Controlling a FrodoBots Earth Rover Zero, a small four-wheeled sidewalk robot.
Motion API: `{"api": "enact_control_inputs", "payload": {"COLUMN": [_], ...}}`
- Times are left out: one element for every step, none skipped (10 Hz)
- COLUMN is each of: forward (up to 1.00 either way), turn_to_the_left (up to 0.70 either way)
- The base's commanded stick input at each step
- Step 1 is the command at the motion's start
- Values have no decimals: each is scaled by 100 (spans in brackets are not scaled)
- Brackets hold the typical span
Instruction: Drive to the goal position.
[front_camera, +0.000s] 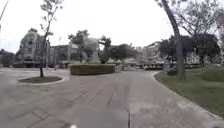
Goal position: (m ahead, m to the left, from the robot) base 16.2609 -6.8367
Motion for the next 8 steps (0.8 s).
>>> {"api": "enact_control_inputs", "payload": {"forward": [70, 70, 70, 70, 70, 70, 70, 70], "turn_to_the_left": [0, 0, 0, 0, 0, 0, 0, 0]}}
